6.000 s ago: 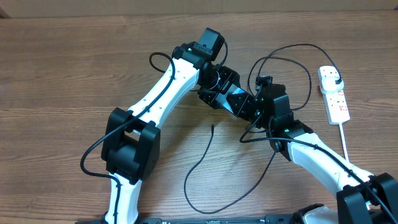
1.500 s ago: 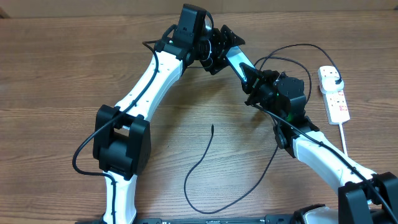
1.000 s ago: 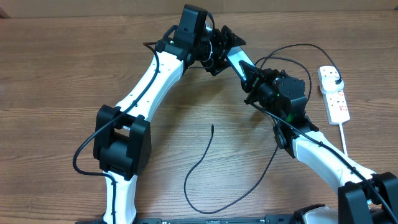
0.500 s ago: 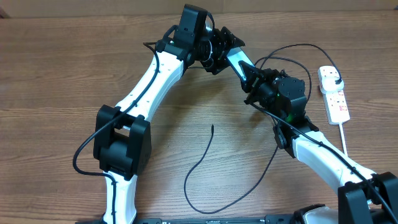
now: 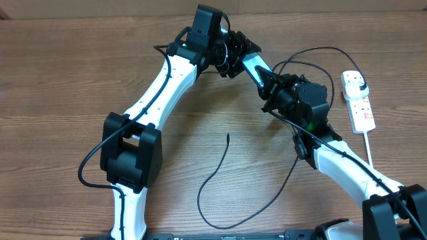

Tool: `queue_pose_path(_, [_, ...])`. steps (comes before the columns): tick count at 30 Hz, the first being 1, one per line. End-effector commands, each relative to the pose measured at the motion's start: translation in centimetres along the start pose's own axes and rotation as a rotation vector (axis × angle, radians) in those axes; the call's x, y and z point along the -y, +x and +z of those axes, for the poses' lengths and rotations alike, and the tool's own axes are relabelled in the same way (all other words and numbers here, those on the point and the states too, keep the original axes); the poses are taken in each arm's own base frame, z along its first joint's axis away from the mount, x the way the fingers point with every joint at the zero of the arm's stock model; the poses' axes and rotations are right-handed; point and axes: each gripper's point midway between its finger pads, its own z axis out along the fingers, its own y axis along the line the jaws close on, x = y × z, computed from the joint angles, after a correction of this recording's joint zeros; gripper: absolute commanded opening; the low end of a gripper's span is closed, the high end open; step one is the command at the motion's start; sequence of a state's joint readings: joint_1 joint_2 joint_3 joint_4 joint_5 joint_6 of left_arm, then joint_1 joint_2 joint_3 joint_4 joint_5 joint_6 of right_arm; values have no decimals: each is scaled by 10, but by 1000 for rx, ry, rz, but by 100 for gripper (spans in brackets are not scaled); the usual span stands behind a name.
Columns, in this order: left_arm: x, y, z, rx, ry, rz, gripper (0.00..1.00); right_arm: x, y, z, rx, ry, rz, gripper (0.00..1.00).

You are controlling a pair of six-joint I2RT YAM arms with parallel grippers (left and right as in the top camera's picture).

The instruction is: Plug charger to phone and switch on socket

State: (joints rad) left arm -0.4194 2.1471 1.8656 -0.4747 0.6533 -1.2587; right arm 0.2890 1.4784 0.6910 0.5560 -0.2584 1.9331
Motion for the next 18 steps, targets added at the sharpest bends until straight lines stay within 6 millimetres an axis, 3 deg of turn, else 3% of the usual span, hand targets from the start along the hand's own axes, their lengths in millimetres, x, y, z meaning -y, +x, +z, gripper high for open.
queue_pose_path(1, [16, 5, -6, 8, 26, 23, 56, -15, 11, 1, -35, -36, -18, 4])
queue_pose_path(18, [16, 5, -6, 11, 26, 23, 38, -15, 12, 1, -36, -36, -18, 4])
